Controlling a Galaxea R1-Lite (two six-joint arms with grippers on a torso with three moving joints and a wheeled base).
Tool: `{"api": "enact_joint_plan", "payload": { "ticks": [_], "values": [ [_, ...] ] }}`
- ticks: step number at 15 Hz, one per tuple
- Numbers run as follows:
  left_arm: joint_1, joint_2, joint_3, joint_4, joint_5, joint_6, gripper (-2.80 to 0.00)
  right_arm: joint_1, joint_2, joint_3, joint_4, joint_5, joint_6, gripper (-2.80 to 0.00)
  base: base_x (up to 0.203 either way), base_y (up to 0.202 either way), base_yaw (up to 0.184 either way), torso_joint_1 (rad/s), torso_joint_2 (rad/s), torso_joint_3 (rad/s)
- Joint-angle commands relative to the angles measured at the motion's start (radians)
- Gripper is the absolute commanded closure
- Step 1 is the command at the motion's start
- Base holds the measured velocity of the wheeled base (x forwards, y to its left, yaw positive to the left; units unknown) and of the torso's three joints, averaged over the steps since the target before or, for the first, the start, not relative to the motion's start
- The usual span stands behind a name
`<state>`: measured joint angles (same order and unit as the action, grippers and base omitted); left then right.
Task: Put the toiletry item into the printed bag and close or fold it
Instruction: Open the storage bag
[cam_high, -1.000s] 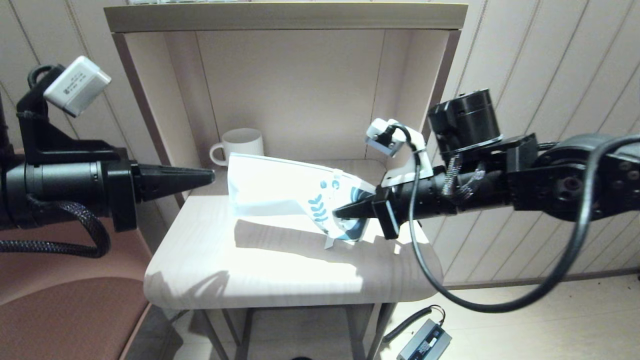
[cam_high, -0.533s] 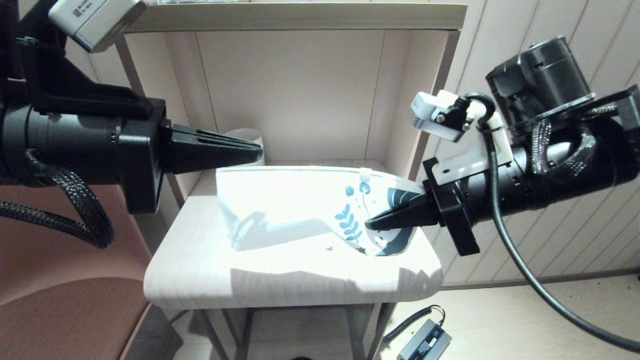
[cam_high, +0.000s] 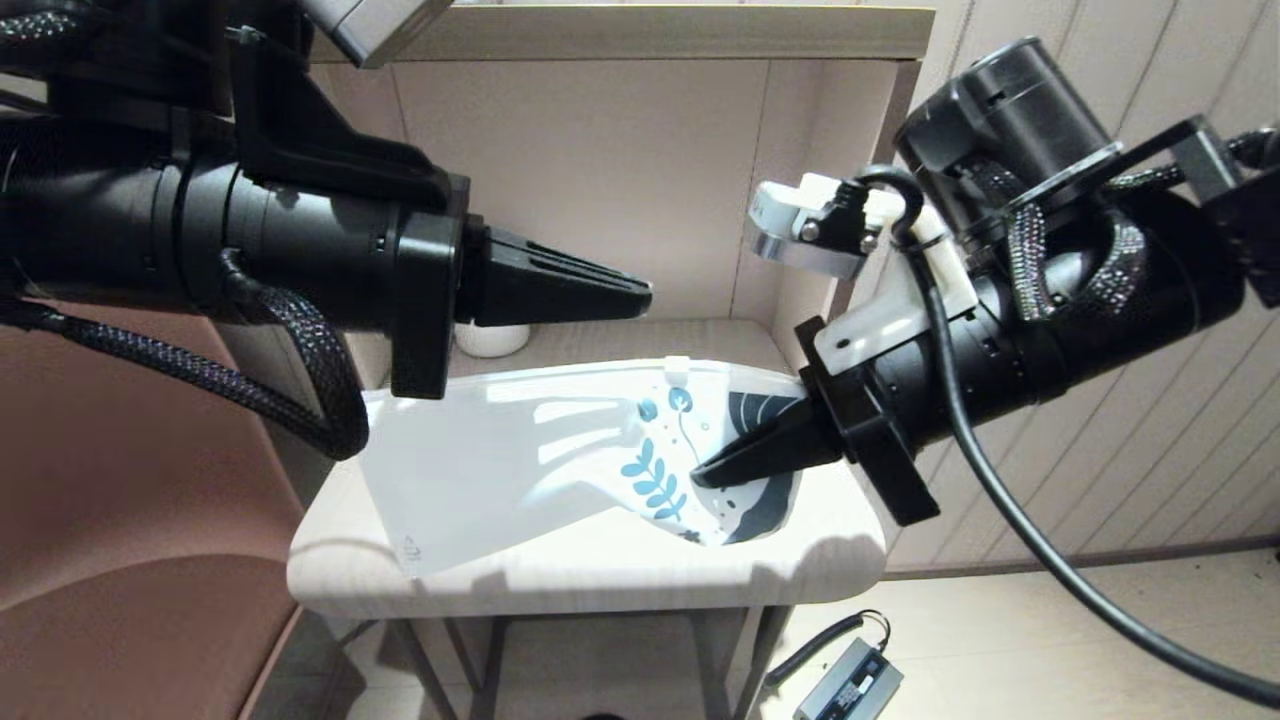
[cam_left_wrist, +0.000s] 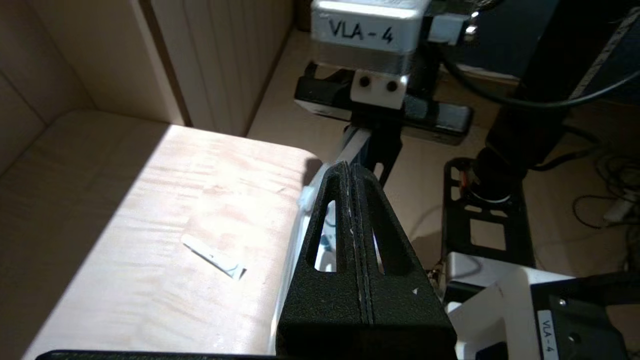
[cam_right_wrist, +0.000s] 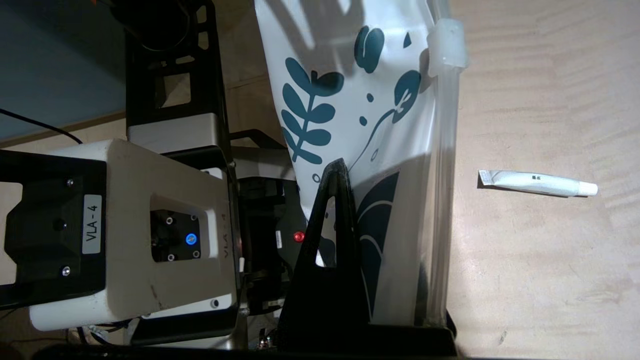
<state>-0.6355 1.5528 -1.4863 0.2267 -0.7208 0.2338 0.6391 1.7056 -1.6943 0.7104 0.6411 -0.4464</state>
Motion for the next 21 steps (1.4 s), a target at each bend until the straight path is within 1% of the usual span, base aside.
{"api": "enact_joint_plan", "payload": {
  "ticks": [1,3,4,6,7,8,9,13,16,21],
  "values": [
    [-0.003,0.043,-0.065,0.047,-0.025,0.006,0.00,-0.003,0.032,0.004,0.003,0.003,-0.006,0.00,0.000,0.000,0.000,0.000,0.00,0.000],
    [-0.004,0.052,-0.117,0.131,-0.059,0.036,0.00,-0.006,0.035,0.023,0.002,0.003,-0.010,0.00,0.000,0.000,0.000,0.000,0.00,0.000],
    [-0.004,0.059,-0.140,0.200,-0.072,0.069,0.00,-0.005,0.032,0.036,-0.009,0.003,-0.011,0.00,0.000,0.000,0.000,0.000,0.00,0.000],
    [-0.003,0.094,-0.189,0.318,-0.077,0.150,0.00,-0.004,0.027,0.064,-0.068,0.003,-0.011,0.00,0.000,0.000,0.000,0.000,0.00,0.000],
    [-0.003,0.102,-0.207,0.358,-0.077,0.176,0.00,-0.004,0.026,0.070,-0.083,0.003,-0.011,0.00,0.000,0.000,0.000,0.000,0.00,0.000],
    [-0.003,0.104,-0.207,0.359,-0.077,0.181,0.00,-0.004,0.026,0.070,-0.083,0.005,-0.011,0.00,0.000,0.000,0.000,0.000,0.00,0.000],
    [-0.004,0.107,-0.207,0.359,-0.077,0.182,-2.80,-0.004,0.028,0.070,-0.084,0.005,-0.011,0.00,0.000,0.000,0.000,0.000,0.00,0.000],
    [-0.004,0.153,-0.264,0.364,-0.077,0.182,-2.80,-0.004,0.014,0.067,-0.085,0.004,-0.011,0.00,0.000,0.000,0.000,0.000,0.00,0.000],
    [-0.007,0.193,-0.258,0.362,-0.075,0.183,-2.80,-0.004,0.009,0.068,-0.085,0.005,-0.008,0.00,0.000,0.000,0.000,0.000,0.00,0.000],
    [-0.007,0.207,-0.253,0.364,-0.077,0.183,-2.80,0.001,-0.001,0.061,-0.085,0.003,-0.006,0.00,0.000,0.000,0.000,0.000,0.00,0.000]
  ]
}}
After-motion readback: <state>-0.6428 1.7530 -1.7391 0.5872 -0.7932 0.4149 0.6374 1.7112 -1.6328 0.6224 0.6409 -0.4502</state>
